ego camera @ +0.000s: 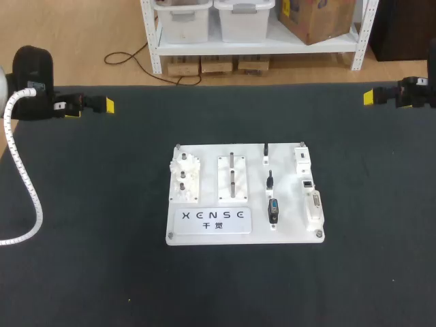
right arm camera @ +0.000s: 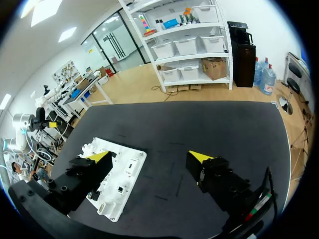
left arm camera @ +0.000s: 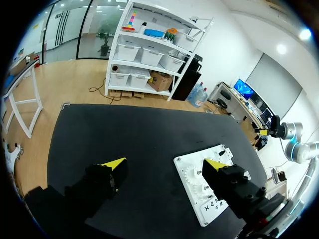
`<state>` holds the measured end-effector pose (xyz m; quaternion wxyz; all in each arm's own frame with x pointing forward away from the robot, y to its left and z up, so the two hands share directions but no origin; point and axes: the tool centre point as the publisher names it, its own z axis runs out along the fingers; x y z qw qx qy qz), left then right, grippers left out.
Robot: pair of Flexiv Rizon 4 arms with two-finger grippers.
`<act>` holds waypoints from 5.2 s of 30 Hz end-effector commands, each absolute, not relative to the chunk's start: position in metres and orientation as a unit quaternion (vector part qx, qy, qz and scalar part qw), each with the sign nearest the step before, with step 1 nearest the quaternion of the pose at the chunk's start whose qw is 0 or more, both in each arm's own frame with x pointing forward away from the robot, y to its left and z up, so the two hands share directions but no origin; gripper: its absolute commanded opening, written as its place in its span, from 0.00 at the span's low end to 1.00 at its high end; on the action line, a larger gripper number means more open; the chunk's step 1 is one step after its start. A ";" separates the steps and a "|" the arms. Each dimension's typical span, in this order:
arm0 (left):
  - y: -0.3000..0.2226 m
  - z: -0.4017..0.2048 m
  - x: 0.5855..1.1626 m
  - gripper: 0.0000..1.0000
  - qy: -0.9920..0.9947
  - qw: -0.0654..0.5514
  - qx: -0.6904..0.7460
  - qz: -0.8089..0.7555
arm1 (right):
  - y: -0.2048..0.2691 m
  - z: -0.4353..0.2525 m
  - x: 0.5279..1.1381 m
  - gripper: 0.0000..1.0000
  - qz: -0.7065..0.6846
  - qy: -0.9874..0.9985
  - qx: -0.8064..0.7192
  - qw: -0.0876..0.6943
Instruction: Insert the Ethernet cable into its matching sockets.
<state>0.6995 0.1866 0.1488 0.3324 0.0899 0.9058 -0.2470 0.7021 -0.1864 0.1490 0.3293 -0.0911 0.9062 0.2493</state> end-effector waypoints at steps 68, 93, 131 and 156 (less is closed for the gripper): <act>0.008 0.090 0.626 1.00 0.641 0.372 0.600 -0.301 | -0.186 0.150 0.701 1.00 0.248 0.907 -0.091 0.329; 0.004 0.085 0.622 1.00 0.645 0.353 0.605 -0.306 | -0.186 0.150 0.701 1.00 0.248 0.907 -0.091 0.329; 0.004 0.085 0.622 1.00 0.645 0.353 0.605 -0.306 | 0.013 0.070 0.625 1.00 0.034 0.987 -0.121 0.096; 0.004 0.085 0.622 1.00 0.645 0.353 0.605 -0.306 | 0.016 0.027 0.626 1.00 0.002 0.995 -0.067 0.068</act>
